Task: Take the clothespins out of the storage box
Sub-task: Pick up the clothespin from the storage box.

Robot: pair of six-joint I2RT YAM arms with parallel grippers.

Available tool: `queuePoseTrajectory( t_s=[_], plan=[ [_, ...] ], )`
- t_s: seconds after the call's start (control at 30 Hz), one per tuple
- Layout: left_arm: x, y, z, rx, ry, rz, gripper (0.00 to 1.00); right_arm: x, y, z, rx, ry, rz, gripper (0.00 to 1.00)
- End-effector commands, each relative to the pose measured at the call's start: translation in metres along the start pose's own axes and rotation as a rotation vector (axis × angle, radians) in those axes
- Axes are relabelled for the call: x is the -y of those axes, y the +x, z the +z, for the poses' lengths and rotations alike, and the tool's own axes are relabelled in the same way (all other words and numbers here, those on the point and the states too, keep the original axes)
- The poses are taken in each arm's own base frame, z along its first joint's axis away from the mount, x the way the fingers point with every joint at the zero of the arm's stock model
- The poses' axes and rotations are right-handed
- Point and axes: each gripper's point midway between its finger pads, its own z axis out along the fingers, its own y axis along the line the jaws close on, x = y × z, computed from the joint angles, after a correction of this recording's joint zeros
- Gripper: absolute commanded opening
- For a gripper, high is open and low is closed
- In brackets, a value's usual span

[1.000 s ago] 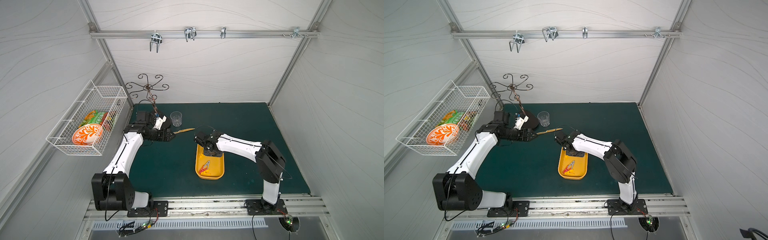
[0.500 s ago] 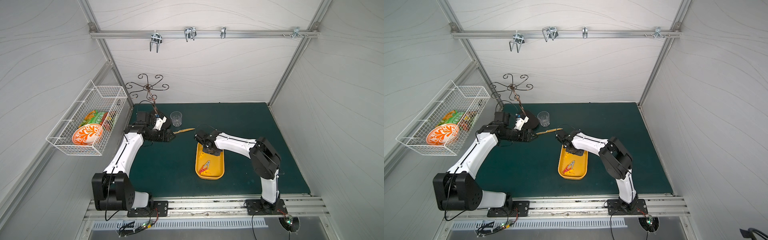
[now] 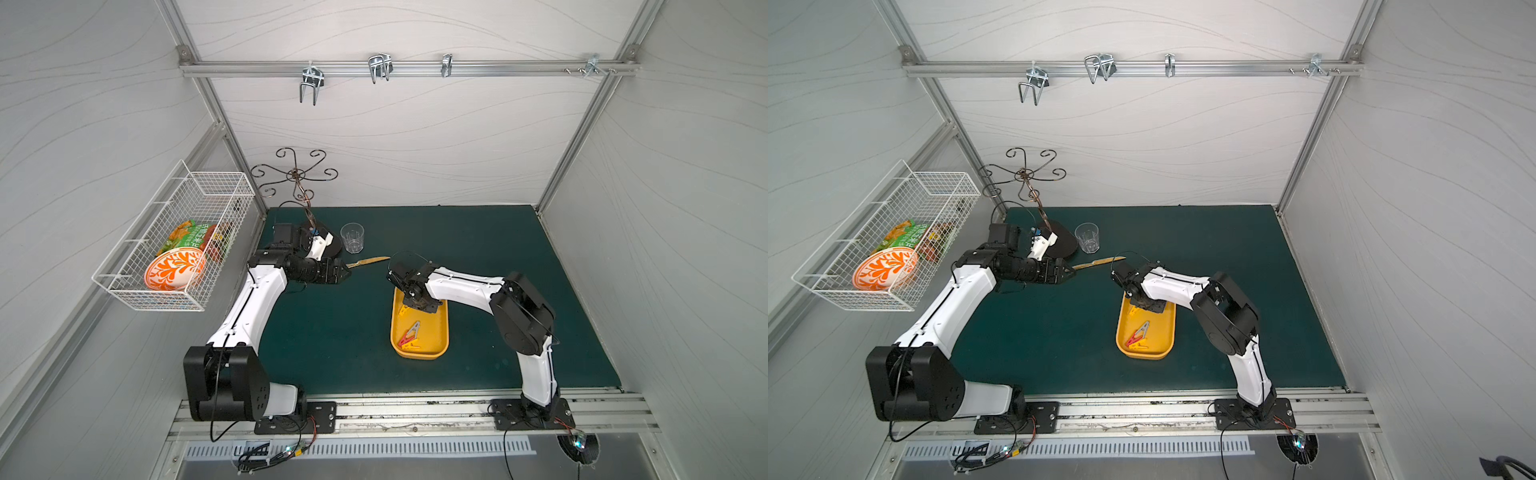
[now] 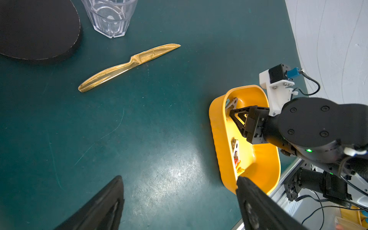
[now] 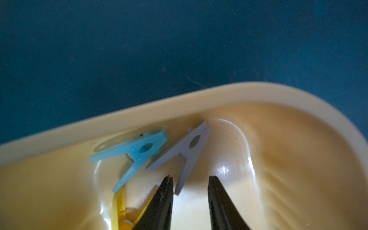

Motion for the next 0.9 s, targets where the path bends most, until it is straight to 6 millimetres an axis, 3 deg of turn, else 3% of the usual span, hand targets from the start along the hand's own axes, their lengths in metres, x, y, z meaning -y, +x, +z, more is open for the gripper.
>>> queuePoseTrajectory(
  t_s=[0.0, 0.23, 0.43, 0.53, 0.7, 0.87],
  plan=[
    [0.004, -0.006, -0.001, 0.022, 0.012, 0.022, 0.91, 0.010, 0.003, 0.015, -0.013, 0.040, 0.009, 0.33],
    [0.004, -0.005, -0.001, 0.021, 0.008, 0.024, 0.92, 0.014, 0.004, 0.022, -0.019, 0.031, 0.006, 0.19],
    [0.003, -0.005, -0.002, 0.022, 0.005, 0.023, 0.92, 0.018, 0.003, 0.012, -0.013, 0.016, -0.005, 0.03],
    [0.004, -0.007, -0.004, 0.023, 0.005, 0.021, 0.92, 0.023, -0.003, -0.014, 0.027, -0.006, -0.035, 0.00],
    [0.010, -0.011, -0.009, 0.024, 0.016, 0.018, 0.90, 0.035, -0.025, -0.079, 0.106, -0.084, -0.131, 0.00],
    [0.027, -0.016, -0.011, 0.005, -0.003, 0.085, 0.86, 0.072, -0.044, -0.105, 0.099, -0.137, -0.132, 0.00]
  ],
)
